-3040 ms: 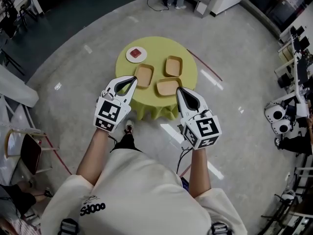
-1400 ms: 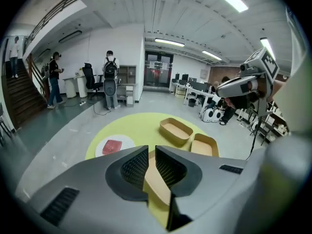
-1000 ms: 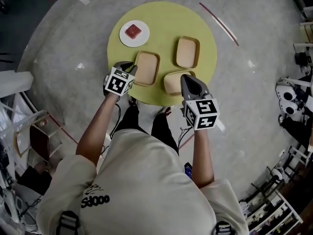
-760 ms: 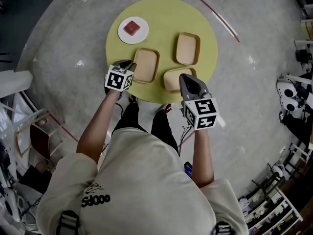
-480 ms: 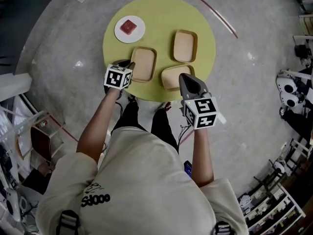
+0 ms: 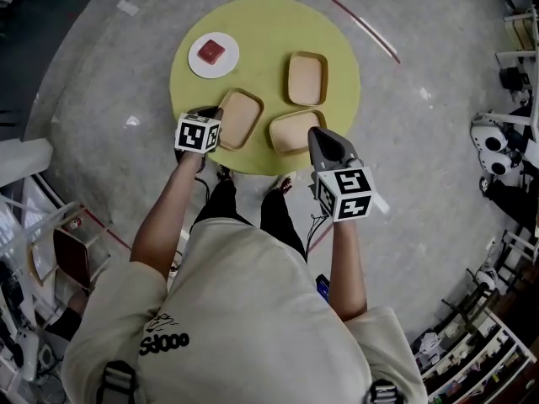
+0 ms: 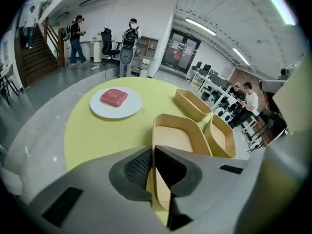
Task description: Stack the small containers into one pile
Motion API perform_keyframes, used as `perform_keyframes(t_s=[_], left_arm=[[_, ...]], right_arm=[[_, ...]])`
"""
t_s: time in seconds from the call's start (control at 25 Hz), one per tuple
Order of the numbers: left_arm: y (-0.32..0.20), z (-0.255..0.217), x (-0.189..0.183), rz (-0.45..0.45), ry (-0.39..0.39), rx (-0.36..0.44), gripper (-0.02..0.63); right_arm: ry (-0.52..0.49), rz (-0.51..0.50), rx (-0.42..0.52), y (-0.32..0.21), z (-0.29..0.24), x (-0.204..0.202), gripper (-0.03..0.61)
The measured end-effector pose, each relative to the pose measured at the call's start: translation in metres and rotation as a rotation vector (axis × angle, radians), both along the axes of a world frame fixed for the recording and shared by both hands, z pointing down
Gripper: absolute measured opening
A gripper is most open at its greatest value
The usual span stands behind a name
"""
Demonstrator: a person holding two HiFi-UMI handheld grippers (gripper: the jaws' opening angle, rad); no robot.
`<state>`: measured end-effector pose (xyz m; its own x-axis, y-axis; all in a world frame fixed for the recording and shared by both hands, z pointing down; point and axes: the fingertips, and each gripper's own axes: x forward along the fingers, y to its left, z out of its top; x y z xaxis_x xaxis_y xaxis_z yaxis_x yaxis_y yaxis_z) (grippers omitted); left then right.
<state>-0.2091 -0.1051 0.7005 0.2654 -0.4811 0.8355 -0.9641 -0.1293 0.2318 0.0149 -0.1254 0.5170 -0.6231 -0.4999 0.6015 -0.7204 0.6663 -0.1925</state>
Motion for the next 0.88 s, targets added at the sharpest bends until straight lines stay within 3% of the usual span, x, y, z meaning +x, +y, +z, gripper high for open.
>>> perform_keyframes(t_s=[0.2, 0.48, 0.88], left_arm=[[0.003, -0.017, 0.0, -0.017, 0.011, 0.031, 0.026], [-0.022, -0.067, -0.002, -0.003, 0.045, 0.148, 0.025], [-0.05, -0.135, 0.047, 0.141, 0.138, 0.271, 0.025]], right_arm=[[-0.008, 0.022, 0.021, 0.006, -0.011, 0.012, 0.011], [-0.014, 0.052, 0.065, 0.0, -0.025, 0.017, 0.011], [-0.026, 0.126, 0.121, -0.003, -0.047, 0.032, 0.011]])
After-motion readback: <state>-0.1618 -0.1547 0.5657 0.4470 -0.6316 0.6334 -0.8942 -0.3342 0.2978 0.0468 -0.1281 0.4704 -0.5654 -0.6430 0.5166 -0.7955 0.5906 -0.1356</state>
